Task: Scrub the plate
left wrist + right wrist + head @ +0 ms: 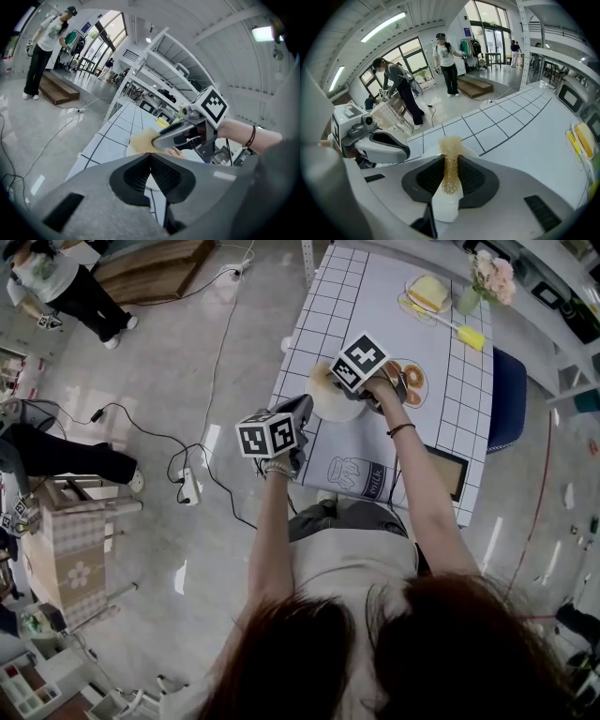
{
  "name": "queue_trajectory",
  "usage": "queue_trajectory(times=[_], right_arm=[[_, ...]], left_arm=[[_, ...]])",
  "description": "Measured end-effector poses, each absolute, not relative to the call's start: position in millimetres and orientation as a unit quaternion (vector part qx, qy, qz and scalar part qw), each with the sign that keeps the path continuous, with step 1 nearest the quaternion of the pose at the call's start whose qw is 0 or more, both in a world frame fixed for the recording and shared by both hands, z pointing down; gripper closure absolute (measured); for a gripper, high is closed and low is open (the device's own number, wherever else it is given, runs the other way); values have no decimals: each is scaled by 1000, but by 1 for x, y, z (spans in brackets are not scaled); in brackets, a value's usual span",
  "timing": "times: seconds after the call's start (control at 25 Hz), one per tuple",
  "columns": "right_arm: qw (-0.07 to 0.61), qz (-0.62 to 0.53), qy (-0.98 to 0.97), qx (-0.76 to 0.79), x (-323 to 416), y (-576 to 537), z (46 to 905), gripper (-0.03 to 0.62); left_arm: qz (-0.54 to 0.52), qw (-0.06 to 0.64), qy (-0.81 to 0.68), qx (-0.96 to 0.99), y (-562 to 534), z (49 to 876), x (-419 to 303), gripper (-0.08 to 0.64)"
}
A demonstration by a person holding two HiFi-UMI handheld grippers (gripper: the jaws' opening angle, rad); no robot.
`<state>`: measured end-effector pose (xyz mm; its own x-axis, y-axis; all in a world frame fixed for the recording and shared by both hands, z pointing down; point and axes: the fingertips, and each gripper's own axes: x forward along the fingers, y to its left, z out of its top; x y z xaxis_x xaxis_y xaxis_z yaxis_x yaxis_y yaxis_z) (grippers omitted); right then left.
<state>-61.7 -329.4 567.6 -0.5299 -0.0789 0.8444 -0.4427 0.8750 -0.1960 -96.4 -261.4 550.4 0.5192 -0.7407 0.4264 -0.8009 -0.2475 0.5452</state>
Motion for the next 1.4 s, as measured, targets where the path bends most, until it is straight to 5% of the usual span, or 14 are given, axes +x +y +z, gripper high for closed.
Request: queue_trajectory(times=[1.4], right_arm=[[482, 193, -829, 208, -17, -340, 562, 514]], left_arm=[[57, 364, -434, 822, -273, 554, -71, 549]])
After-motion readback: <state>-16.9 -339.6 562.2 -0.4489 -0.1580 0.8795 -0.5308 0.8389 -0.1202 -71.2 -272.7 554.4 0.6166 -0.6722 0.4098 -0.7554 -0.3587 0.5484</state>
